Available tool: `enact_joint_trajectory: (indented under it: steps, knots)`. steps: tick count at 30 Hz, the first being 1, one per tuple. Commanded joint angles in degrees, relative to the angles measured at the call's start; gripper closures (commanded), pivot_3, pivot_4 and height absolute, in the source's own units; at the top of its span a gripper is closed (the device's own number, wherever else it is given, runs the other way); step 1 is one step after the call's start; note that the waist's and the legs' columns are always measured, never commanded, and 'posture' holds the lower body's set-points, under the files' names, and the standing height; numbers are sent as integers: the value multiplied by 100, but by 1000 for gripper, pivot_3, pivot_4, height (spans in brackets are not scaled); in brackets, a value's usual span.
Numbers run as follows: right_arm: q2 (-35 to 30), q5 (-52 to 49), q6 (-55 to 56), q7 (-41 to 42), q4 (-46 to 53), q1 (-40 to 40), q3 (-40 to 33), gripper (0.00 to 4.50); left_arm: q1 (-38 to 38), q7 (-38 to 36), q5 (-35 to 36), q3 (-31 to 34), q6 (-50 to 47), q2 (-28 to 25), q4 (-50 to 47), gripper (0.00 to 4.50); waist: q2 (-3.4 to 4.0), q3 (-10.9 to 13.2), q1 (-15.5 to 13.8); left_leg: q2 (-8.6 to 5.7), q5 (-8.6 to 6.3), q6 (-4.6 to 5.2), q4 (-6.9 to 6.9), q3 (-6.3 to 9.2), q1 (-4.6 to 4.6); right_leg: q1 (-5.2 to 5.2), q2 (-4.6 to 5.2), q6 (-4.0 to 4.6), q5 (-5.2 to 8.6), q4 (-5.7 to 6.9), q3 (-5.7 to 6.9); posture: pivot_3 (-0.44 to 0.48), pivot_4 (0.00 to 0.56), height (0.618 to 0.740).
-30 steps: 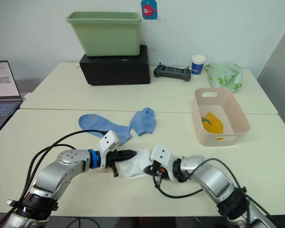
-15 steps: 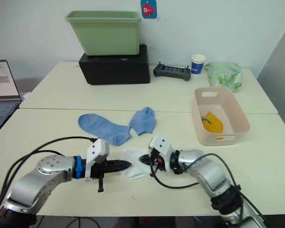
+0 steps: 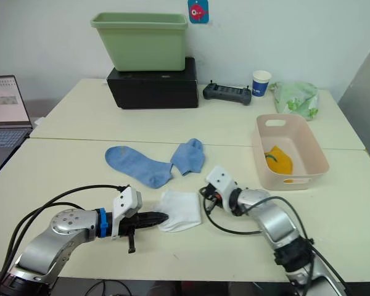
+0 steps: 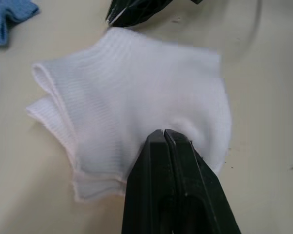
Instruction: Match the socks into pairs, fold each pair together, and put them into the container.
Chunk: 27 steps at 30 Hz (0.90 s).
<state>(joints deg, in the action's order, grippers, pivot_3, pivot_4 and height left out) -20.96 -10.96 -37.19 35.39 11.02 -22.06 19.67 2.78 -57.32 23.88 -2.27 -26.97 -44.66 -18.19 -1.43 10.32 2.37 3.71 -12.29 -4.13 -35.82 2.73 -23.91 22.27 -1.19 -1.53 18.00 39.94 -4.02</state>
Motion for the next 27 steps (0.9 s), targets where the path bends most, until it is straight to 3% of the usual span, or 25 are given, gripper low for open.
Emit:
enact_joint_trajectory:
  steps: [1, 5, 9, 15, 20, 27]
  knots:
    - [-70, -319, -223, 126, 699, 133, -275, 4466, 266, 165, 236, 260, -275, -29, -426, 4500, 1, 1, -1, 0, 0, 0, 0, 0, 1, 0, 0, 0, 0, 0, 0, 0, 150, 730]
    - [-97, -589, -582, 154, 985, 279, -440, 4466, 305, 172, -53, 55, -185, -62, -228, 4500, 2, 1, 21, 0, 0, 0, 0, 0, 5, -2, -2, 0, 0, 1, -2, 0, 150, 730]
    - [-201, -598, -1283, -29, 1288, 343, -305, 4466, 134, -15, -749, -367, 540, -214, 352, 4500, 5, 3, 43, 0, 0, 0, 2, -1, 5, 0, -2, 0, 0, 0, -3, 0, 150, 730]
    - [192, -1687, -2658, 134, 1304, 132, -826, 4466, -13, -82, -786, -358, 683, -225, 572, 4500, 4, 2, 46, 1, 0, 0, 2, 0, 6, -2, -2, 2, 1, 2, -2, 0, 150, 730]
    - [499, -2139, -3428, -72, 920, 29, -1206, 3301, -122, -113, -777, -342, 692, -245, 494, 4500, 5, 2, 53, 1, 0, 0, 3, 0, 5, -2, -1, 2, 1, 1, -1, 0, 150, 730]
    - [901, -2345, -4154, -340, 532, -261, -1211, 787, -118, -100, -829, -366, 723, -225, 505, 4500, 7, 1, 88, 1, 0, 0, 4, -1, 8, -1, -2, 2, 1, 2, -2, 0, 150, 730]
